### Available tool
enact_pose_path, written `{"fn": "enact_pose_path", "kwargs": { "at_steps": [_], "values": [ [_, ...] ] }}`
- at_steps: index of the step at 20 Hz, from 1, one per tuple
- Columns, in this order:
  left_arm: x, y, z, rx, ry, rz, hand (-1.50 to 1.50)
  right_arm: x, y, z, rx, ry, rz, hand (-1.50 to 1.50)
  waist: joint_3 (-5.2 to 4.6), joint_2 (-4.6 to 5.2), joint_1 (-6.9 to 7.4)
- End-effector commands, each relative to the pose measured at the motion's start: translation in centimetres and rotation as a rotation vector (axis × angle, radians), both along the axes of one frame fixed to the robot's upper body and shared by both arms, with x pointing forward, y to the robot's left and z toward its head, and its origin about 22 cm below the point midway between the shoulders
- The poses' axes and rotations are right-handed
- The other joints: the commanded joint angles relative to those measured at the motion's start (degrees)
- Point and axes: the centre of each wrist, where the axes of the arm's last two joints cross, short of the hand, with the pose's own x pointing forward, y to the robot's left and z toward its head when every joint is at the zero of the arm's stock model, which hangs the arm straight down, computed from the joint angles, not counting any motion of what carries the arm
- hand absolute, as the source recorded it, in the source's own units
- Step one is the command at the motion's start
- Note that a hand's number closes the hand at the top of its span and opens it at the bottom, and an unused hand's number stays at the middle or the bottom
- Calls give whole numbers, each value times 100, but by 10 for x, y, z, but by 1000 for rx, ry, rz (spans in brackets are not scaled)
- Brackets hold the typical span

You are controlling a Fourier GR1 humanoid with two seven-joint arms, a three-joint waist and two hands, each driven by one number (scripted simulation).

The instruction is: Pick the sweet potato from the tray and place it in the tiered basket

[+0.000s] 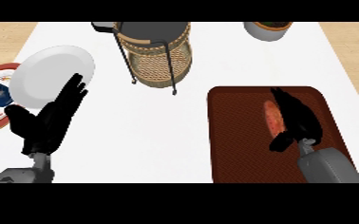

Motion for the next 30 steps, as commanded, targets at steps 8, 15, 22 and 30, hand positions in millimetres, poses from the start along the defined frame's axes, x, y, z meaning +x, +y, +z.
{"fn": "enact_pose_path", "kwargs": {
  "at_steps": [8, 15, 22, 30],
  "values": [
    [1, -7, 8, 11, 6, -6, 0, -18, 14, -22, -69, 148, 126, 150, -2, -8, -29],
    [8, -14, 2, 18, -6, -5, 0, -7, 4, -21, -139, 22, 166, 150, -1, -7, -28],
    [3, 0, -12, 11, -10, -1, 0, 40, -37, 6, -187, -143, 151, 150, 0, 9, 19],
    [-2, 4, -6, 8, -6, 26, 0, 42, -14, 64, 210, -655, 143, 150, 7, -42, -101]
  ]
}}
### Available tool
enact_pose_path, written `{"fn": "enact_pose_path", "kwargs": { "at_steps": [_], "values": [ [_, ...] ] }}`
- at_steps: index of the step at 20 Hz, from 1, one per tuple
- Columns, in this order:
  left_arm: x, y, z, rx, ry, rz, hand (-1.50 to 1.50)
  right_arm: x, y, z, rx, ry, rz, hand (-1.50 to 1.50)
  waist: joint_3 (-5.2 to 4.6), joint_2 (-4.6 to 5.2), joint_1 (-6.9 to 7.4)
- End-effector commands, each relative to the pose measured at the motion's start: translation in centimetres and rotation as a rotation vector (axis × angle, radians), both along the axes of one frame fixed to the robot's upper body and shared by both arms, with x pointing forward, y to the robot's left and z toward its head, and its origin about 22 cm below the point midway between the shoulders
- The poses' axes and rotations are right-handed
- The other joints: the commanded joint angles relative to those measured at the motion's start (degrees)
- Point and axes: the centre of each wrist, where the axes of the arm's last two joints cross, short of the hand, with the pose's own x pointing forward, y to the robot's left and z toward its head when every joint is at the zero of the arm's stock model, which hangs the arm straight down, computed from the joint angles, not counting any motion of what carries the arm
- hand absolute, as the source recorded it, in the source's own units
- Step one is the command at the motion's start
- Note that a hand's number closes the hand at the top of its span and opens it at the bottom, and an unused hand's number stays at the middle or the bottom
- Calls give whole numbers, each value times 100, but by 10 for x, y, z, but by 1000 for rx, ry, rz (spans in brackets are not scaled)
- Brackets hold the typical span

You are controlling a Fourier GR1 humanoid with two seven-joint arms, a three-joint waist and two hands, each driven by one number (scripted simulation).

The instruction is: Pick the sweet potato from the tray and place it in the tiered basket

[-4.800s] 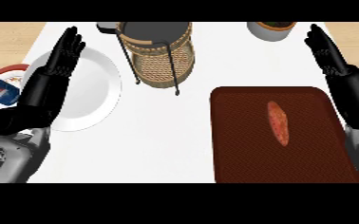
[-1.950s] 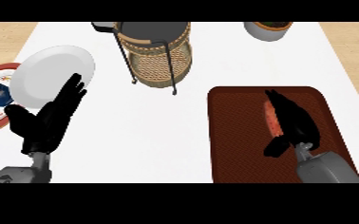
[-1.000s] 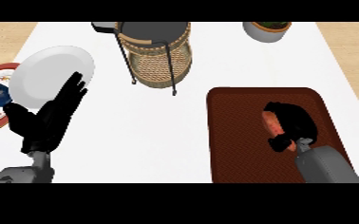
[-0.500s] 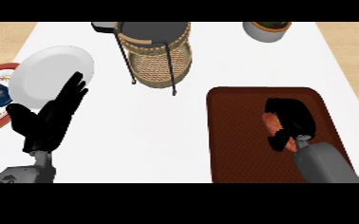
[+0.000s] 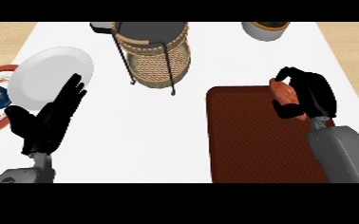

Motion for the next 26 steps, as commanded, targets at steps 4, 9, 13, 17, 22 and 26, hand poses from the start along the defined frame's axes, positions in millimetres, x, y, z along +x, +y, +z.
{"fn": "enact_pose_path", "kwargs": {
  "at_steps": [4, 9, 13, 17, 22, 26],
  "values": [
    [-14, -3, -9, -16, 8, 4, 0, 0, 25, 63, 292, -288, 148, 150, 0, -10, 9],
    [0, 12, 7, 2, 5, -9, 0, -6, 62, 131, 321, -257, 219, 150, -5, 8, 41],
    [3, 9, 5, 7, -10, -15, 0, -19, 99, 148, 335, -215, 259, 150, -4, 14, 42],
    [9, -2, -4, -9, 11, -20, 0, 2, 146, 168, 328, -197, 282, 150, -4, 30, 81],
    [12, 12, 16, -3, 13, -20, 0, 15, 206, 191, 340, -178, 303, 150, -4, 36, 134],
    [-6, -17, -7, -13, 25, -14, 0, 10, 247, 195, 364, -159, 274, 150, -4, 27, 142]
  ]
}}
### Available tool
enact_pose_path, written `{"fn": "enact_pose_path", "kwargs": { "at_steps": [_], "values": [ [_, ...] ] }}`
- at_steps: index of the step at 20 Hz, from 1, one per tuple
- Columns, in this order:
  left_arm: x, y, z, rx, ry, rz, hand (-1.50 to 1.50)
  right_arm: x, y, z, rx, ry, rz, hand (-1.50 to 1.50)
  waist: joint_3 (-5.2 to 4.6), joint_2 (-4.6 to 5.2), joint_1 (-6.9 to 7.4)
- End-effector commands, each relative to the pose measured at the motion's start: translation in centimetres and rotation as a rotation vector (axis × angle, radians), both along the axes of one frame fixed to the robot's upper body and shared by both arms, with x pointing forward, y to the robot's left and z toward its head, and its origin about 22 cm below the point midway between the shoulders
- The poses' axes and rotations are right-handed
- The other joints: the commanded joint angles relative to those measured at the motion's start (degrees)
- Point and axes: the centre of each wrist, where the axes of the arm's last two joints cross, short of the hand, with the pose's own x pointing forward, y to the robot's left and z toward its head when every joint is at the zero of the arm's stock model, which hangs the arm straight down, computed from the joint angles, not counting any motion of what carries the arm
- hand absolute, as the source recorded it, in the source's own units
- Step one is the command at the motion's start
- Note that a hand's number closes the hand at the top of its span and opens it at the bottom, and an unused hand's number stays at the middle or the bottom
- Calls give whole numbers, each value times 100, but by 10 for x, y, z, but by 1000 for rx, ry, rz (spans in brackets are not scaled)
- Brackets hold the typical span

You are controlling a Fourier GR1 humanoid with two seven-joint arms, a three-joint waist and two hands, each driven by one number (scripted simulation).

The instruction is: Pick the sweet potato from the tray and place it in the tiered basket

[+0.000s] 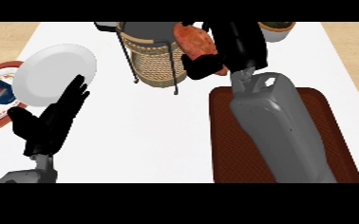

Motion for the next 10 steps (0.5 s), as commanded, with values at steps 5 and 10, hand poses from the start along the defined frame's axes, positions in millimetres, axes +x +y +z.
{"fn": "enact_pose_path", "kwargs": {
  "at_steps": [5, 10],
  "values": [
    [26, 12, 7, 3, -4, 13, 0, 36, 50, -5, 3, 43, -20, 150, -1, 28, 8],
    [7, 5, 16, 7, -4, -20, 0, 52, 68, -9, -21, 109, -71, 150, 1, 15, 77]
  ]
}}
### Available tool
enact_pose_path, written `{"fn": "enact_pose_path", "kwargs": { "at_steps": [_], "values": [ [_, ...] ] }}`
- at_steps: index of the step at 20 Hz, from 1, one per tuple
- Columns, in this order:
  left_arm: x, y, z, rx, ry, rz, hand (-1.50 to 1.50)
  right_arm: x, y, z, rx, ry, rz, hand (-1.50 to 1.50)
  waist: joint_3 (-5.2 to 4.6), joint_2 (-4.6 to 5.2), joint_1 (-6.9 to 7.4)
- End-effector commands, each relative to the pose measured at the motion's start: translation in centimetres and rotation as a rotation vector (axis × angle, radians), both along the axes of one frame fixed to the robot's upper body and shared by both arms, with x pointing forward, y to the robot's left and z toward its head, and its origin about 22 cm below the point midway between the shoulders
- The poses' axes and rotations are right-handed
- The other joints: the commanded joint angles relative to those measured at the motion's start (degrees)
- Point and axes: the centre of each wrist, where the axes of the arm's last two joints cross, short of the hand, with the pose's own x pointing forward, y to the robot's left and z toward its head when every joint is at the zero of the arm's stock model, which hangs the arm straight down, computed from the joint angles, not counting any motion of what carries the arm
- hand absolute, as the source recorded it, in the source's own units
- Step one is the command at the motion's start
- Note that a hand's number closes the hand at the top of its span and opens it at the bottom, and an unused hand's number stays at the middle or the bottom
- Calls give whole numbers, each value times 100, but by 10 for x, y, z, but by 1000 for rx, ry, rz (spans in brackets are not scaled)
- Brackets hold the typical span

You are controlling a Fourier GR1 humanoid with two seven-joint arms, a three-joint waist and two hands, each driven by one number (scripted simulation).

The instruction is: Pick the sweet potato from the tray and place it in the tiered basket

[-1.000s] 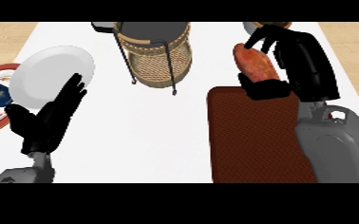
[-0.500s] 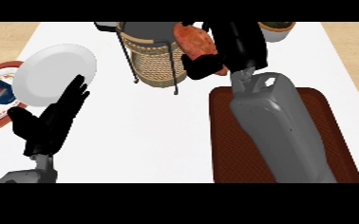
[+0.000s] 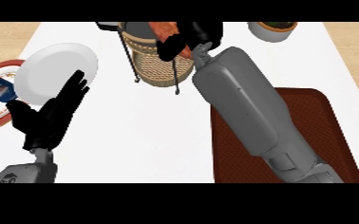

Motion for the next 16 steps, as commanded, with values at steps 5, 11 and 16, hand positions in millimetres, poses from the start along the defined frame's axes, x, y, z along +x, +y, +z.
{"fn": "enact_pose_path", "kwargs": {
  "at_steps": [5, 11, 16],
  "values": [
    [2, -2, -4, 7, -4, 2, 0, 13, 17, -47, -35, 46, -41, 150, -2, 18, 62],
    [8, 2, 9, 1, -6, -37, 0, 27, 25, -39, -44, 4, -77, 150, -4, 52, 168],
    [0, 1, -10, 21, -11, -13, 0, 32, 20, -56, -60, -27, -68, 150, -2, 33, 82]
  ]
}}
